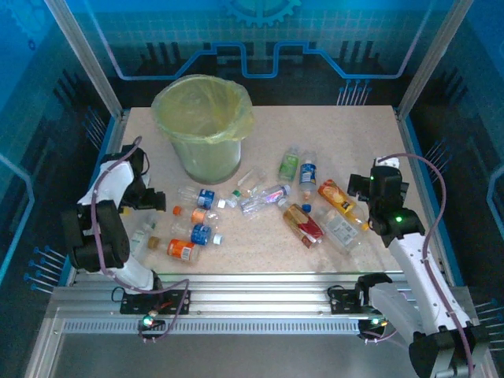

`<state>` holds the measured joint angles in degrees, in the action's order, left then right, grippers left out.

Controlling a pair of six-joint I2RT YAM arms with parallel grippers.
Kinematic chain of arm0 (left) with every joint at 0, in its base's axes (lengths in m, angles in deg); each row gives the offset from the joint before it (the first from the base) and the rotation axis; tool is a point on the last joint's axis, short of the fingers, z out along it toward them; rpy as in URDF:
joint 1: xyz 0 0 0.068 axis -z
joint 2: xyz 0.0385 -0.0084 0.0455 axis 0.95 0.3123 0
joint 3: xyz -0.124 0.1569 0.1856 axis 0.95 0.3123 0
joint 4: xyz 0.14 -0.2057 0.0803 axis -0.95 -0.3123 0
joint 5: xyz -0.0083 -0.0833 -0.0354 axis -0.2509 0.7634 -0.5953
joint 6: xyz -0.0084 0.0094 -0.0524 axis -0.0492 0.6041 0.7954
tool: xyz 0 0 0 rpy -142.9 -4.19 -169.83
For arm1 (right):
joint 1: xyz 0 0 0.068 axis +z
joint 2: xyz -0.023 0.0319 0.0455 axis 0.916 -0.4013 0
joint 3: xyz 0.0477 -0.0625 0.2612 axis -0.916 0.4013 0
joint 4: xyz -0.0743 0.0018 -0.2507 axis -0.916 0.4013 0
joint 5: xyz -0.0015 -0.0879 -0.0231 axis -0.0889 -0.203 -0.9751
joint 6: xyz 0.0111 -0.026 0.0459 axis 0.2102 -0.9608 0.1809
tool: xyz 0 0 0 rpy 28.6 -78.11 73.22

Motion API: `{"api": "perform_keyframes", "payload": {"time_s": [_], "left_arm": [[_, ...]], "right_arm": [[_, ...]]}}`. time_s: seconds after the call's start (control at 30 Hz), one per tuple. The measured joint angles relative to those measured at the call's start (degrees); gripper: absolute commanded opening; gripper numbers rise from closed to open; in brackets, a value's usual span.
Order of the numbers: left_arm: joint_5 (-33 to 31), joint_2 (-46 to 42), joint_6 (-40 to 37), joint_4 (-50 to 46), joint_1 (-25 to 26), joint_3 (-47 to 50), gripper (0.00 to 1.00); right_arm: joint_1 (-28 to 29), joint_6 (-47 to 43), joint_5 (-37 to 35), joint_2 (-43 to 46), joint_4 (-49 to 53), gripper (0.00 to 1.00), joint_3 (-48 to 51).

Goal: Put the plastic bottles in the bin

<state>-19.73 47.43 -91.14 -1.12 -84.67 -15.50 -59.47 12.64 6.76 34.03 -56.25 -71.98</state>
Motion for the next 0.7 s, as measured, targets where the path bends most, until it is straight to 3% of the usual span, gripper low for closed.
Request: {"api": "perform_keyframes", "payload": {"time_s": [0.6, 0.7], "left_arm": [[-2.32, 12.48, -2.86, -0.35, -0.15, 0.24, 0.91], [-2.58, 14.64, -2.86, -0.61, -0.31, -0.04, 0.86]], "right_arm": [[0.0, -0.42, -1.6, 1.09, 0.26, 1.0, 0.0], [0.0, -0.42, -2.45, 1.11, 0.76, 1.0, 0.0]]}}
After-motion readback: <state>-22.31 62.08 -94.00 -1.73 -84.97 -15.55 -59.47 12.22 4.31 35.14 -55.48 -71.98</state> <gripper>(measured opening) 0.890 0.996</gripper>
